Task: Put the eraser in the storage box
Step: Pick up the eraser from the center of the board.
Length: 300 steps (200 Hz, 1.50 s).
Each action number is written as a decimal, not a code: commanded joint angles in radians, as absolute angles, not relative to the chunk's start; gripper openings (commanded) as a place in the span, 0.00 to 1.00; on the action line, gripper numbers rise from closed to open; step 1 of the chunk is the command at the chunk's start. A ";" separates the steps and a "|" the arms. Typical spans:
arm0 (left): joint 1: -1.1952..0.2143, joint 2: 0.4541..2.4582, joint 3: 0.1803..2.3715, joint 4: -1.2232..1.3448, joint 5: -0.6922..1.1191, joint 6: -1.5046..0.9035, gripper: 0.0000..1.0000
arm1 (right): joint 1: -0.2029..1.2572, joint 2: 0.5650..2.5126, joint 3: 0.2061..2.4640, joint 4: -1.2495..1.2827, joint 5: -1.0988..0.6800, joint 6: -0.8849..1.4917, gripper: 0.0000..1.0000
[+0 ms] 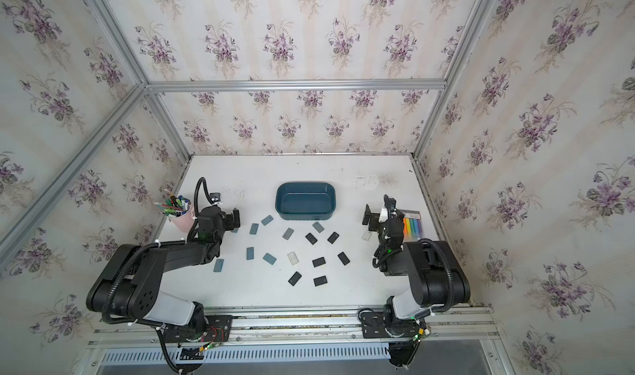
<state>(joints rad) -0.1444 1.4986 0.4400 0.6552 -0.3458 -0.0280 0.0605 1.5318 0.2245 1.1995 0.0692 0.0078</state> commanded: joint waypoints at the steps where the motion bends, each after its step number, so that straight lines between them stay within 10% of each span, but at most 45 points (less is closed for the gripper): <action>1: -0.143 1.499 0.446 0.699 -0.358 -0.013 1.00 | 0.063 1.532 0.224 1.256 0.065 -0.009 1.00; 147: -0.144 1.480 0.430 0.718 -0.292 0.022 1.00 | 0.063 1.526 0.216 1.269 0.039 -0.019 1.00; 251: -0.233 1.005 0.636 0.136 -0.218 -0.073 0.99 | 0.101 1.056 0.264 0.961 -0.118 0.064 1.00; 300: -0.235 0.688 0.641 0.108 -0.150 -0.318 1.00 | 0.106 0.907 0.341 0.716 -0.024 0.541 1.00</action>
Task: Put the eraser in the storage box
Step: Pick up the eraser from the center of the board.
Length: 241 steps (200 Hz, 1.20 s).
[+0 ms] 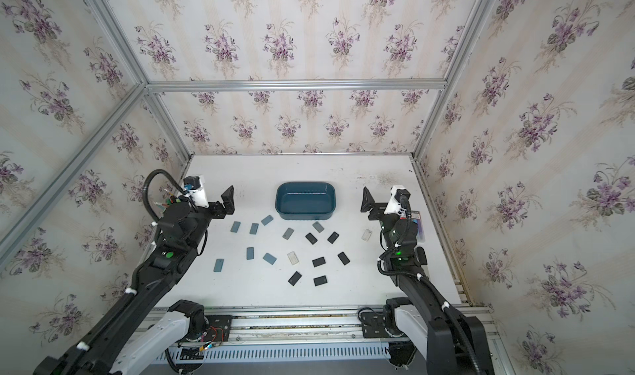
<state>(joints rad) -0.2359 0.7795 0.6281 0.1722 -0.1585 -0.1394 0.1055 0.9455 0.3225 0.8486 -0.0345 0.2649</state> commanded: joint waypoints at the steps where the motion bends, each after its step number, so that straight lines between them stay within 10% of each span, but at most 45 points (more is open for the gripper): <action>1: -0.235 0.684 0.641 0.106 -0.153 -0.323 1.00 | 0.106 0.904 0.340 0.718 -0.026 0.545 1.00; 44: -0.242 0.662 0.747 -0.157 -0.299 -0.414 1.00 | 0.102 0.847 0.252 0.751 -0.038 0.724 1.00; 95: -0.245 0.805 0.925 -0.449 -0.258 -0.449 1.00 | 0.112 0.990 0.478 0.223 -0.128 0.618 1.00; 142: -0.247 0.945 1.026 -0.665 -0.233 -0.477 1.00 | 0.279 0.989 0.514 0.022 0.132 0.566 1.00; 241: -0.241 1.542 1.285 -0.978 -0.137 -0.362 1.00 | 0.290 1.009 0.510 0.071 0.061 0.522 1.00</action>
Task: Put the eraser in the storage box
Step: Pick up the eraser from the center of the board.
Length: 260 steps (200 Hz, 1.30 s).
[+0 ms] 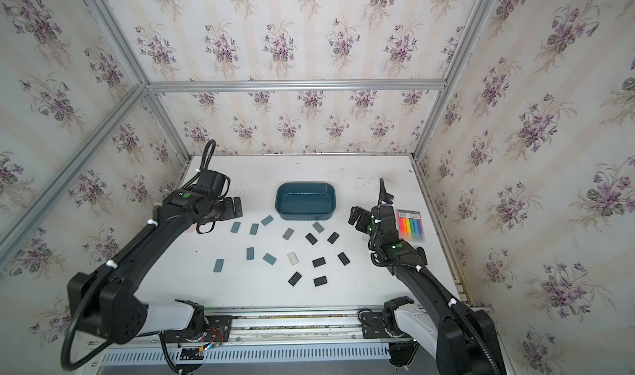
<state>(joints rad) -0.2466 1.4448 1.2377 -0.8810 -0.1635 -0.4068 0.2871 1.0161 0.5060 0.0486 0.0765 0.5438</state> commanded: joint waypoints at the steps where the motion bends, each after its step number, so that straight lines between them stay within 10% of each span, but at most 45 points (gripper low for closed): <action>1: -0.240 1.547 1.287 -0.979 -0.138 -0.360 1.00 | 0.290 1.007 0.510 0.070 0.060 0.521 1.00; 260: -0.120 2.061 1.458 -1.023 -0.054 -0.227 0.68 | 0.291 1.015 0.473 0.144 -0.016 0.513 1.00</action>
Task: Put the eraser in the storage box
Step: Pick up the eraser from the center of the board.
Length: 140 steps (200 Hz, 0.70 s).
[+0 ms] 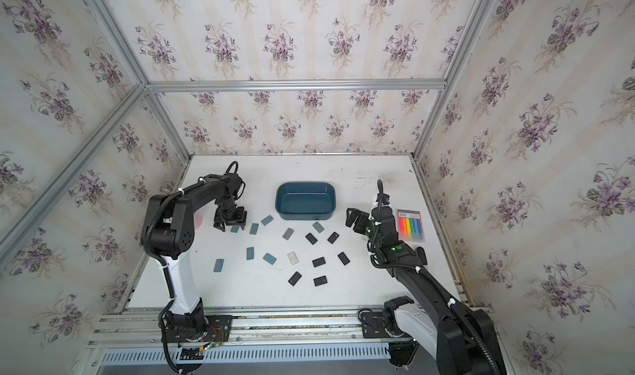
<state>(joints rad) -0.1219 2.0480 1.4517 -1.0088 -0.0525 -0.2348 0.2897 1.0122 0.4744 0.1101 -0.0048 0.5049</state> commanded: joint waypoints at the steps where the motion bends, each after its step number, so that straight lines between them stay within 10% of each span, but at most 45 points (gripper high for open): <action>1: -0.120 2.061 1.458 -1.024 -0.054 -0.227 0.68 | 0.291 1.014 0.472 0.144 -0.016 0.514 1.00; 140: -0.121 2.074 1.465 -1.033 -0.063 -0.232 0.30 | 0.291 1.014 0.472 0.146 -0.023 0.512 1.00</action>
